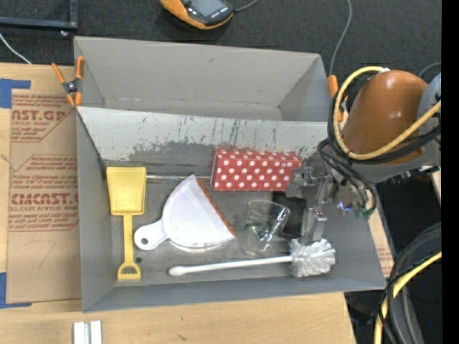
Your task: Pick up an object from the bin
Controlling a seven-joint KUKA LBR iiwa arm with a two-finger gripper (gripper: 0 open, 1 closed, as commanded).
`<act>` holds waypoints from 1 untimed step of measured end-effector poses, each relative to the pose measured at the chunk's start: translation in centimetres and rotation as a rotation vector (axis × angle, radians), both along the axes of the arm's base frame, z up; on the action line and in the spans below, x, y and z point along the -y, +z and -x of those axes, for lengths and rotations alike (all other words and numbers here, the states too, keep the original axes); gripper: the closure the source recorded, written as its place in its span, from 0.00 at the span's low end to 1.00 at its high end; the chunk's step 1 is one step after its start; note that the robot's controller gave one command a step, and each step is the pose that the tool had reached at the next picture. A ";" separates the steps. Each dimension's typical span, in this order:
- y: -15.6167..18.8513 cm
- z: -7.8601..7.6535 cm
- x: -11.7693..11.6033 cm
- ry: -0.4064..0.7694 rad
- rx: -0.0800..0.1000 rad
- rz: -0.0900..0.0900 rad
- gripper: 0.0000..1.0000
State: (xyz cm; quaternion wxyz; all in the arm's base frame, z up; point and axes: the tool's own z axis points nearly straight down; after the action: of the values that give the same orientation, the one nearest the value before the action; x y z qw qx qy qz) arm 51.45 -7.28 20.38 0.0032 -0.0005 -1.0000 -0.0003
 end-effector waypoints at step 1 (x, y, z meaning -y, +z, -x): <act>0.4 -0.2 0.0 0.002 0.008 0.001 0.00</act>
Offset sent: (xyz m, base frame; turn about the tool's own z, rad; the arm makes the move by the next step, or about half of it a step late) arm -0.0337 -0.0531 -0.0438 -0.1363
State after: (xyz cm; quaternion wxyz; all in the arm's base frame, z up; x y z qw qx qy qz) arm 51.62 -7.24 20.83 -0.0008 0.0005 -1.0000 0.0002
